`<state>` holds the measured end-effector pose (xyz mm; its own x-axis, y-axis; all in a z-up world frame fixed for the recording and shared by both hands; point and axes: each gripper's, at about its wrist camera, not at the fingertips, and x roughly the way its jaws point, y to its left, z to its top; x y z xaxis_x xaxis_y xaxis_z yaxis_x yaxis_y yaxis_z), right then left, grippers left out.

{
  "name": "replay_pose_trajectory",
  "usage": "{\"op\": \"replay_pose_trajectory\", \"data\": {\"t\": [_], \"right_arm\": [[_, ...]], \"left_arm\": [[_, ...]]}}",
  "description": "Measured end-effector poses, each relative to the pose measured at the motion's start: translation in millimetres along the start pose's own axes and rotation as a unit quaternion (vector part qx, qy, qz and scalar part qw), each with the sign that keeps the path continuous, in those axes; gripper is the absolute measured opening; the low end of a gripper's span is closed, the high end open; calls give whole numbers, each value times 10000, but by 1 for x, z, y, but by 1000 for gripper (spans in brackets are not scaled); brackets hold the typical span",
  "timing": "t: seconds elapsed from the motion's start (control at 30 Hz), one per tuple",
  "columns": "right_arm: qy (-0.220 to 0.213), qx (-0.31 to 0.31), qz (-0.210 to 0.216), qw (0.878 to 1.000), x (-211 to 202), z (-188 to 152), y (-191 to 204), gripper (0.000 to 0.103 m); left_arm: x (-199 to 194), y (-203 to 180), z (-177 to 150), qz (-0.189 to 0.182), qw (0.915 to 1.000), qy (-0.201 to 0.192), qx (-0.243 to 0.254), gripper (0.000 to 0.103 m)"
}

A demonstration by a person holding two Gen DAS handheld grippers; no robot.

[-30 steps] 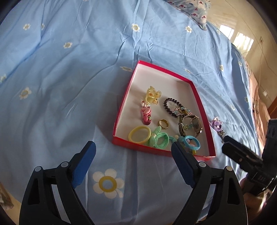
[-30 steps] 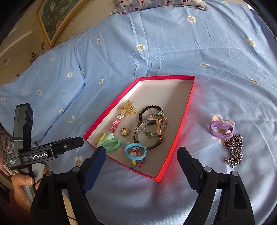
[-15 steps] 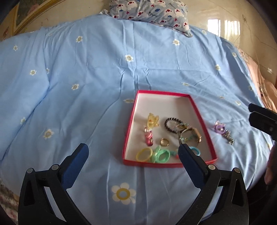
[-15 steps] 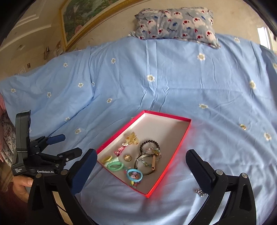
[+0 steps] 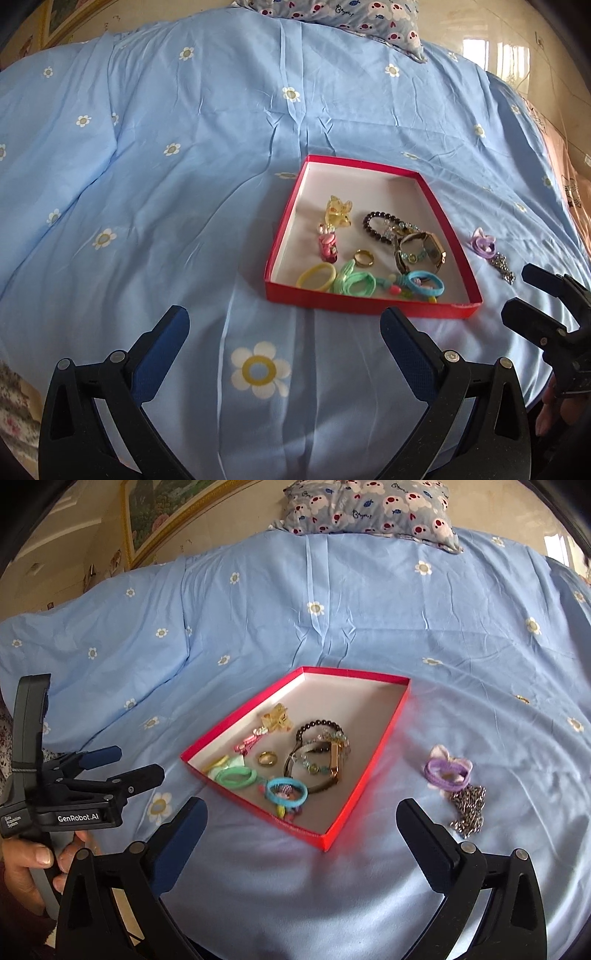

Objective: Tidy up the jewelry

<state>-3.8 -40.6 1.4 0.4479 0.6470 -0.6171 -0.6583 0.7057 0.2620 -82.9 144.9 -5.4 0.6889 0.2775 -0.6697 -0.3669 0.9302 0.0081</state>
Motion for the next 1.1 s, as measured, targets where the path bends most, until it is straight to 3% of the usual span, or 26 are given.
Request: {"op": "replay_pose_trajectory", "data": {"t": [0.47,1.1], "right_arm": [[-334,-116,-288,9990,-16,-12,11,103],[-657,-476,-515,9954,-32,-11,32,103]], "left_arm": [[-28,-15,-8,471,9972,-485,316,103],[-51,-13,-6,631,9950,-728,275,103]]}}
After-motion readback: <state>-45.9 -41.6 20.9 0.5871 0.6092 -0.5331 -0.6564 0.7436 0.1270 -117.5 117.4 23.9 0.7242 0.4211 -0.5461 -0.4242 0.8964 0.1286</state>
